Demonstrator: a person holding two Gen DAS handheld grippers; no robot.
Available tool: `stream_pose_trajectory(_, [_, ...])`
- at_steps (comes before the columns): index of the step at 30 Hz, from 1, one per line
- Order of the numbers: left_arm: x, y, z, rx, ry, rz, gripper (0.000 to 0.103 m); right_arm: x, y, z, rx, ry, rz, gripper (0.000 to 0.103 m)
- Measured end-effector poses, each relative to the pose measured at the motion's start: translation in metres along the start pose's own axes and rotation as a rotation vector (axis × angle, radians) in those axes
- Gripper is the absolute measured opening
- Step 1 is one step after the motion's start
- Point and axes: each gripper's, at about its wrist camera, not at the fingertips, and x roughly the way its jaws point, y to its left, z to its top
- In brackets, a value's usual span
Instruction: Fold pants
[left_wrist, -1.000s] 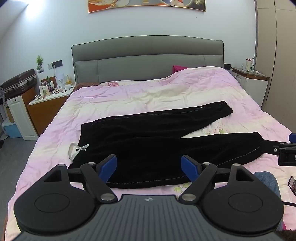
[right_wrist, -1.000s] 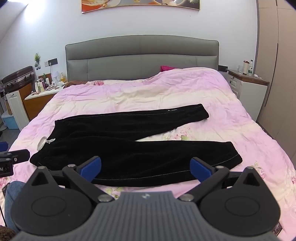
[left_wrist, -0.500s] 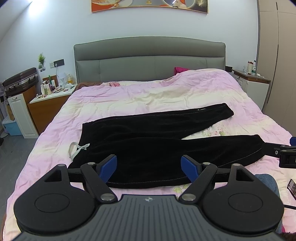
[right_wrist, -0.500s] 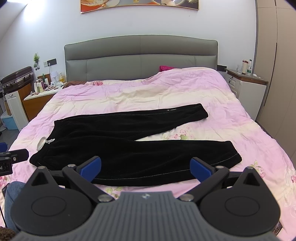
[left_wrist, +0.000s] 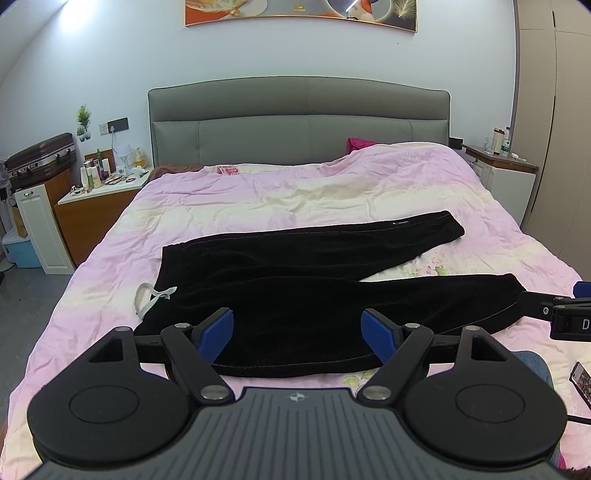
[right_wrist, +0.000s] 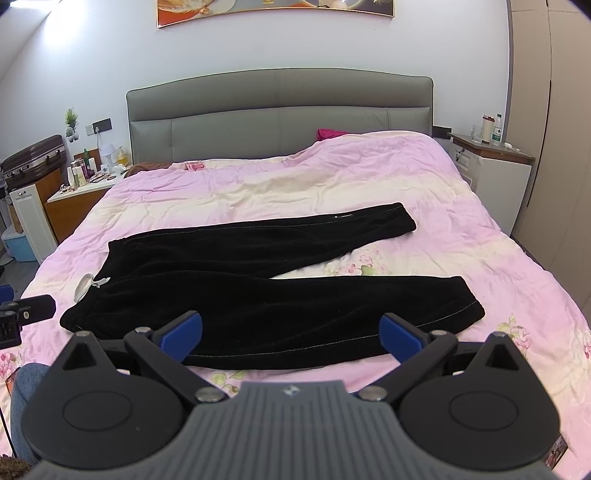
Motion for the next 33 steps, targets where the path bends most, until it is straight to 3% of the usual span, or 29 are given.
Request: stream_pose_trajectory(33, [0.0002, 0.0042, -0.0009, -0.010, -0.003, -0.005, 0.092, 0.0036, -0.0002, -0.0007, 0.002, 0.010, -0.002, 0.098])
